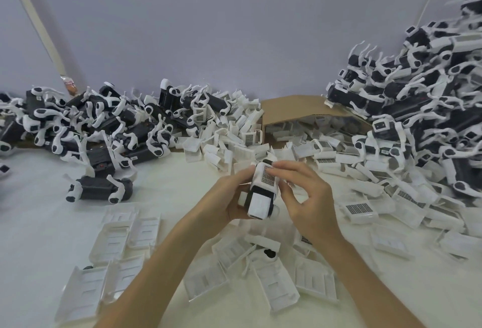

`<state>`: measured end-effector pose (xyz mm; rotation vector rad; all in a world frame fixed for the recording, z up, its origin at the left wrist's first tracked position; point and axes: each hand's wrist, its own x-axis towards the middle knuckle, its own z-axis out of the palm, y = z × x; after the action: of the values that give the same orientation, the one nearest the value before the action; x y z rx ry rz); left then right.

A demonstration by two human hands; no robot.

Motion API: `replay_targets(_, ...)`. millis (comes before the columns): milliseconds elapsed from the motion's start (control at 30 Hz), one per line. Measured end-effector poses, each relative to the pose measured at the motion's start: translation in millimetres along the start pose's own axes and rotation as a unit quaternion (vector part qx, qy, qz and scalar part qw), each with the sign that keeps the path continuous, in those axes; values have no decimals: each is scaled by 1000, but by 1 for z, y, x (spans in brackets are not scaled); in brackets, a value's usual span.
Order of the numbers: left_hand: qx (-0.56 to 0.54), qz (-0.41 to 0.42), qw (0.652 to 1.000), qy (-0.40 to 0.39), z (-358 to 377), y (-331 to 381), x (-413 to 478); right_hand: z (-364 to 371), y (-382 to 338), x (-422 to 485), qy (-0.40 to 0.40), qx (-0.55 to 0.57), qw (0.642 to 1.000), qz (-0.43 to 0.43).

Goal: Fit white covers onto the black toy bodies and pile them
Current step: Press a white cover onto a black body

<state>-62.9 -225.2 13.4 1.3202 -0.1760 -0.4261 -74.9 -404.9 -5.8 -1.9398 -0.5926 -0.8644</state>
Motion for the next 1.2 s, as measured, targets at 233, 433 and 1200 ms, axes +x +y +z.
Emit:
replay_targets(233,32,41,999,13,-1,-4,1,1,-3,-2,-19,50,998,27)
replay_targets(433,12,131,991,0,4,-6,1,7,-4,-2,-1,121,985,126)
replay_targets(1200,45,214,976,14,21,-17,-2,1,-13,-2,-87,178,968,152)
